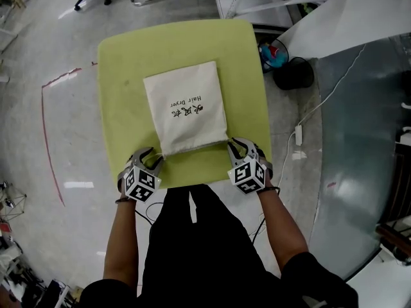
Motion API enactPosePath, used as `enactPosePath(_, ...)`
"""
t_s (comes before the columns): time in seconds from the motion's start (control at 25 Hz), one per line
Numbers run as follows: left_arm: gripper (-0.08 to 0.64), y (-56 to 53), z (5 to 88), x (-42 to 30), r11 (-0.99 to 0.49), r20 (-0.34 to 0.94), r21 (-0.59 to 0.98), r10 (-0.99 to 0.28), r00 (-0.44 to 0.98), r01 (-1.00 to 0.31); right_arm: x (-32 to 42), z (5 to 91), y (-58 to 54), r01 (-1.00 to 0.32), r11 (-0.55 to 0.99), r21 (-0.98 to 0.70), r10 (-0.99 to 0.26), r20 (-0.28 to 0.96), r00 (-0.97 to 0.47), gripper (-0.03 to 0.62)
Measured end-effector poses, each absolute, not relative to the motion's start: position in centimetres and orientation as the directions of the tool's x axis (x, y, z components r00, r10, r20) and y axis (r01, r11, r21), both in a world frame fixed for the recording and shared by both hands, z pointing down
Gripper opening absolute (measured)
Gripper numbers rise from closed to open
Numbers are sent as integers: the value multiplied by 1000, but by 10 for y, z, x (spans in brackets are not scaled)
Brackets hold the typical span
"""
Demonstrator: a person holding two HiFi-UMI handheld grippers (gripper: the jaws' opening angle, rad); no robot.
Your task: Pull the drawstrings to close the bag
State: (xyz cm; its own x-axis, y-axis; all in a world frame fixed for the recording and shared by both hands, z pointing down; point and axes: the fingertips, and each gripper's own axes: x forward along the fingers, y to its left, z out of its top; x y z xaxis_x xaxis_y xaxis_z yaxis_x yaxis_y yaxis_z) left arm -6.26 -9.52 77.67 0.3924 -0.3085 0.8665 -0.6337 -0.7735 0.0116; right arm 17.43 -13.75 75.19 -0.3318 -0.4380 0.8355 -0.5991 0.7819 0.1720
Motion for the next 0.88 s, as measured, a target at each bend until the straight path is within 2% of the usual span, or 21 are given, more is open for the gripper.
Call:
enactPosePath(0.36,164,-93,778,-62,-787,871,23,-287,399,-617,174,756,-138,-599,787,149,-418,843,-339,37)
enactPosePath(0.88,135,-98,768,-65,-818,877,40,-247,413,-574,175,756,-134,-591,793,144,-405,850,-337,31)
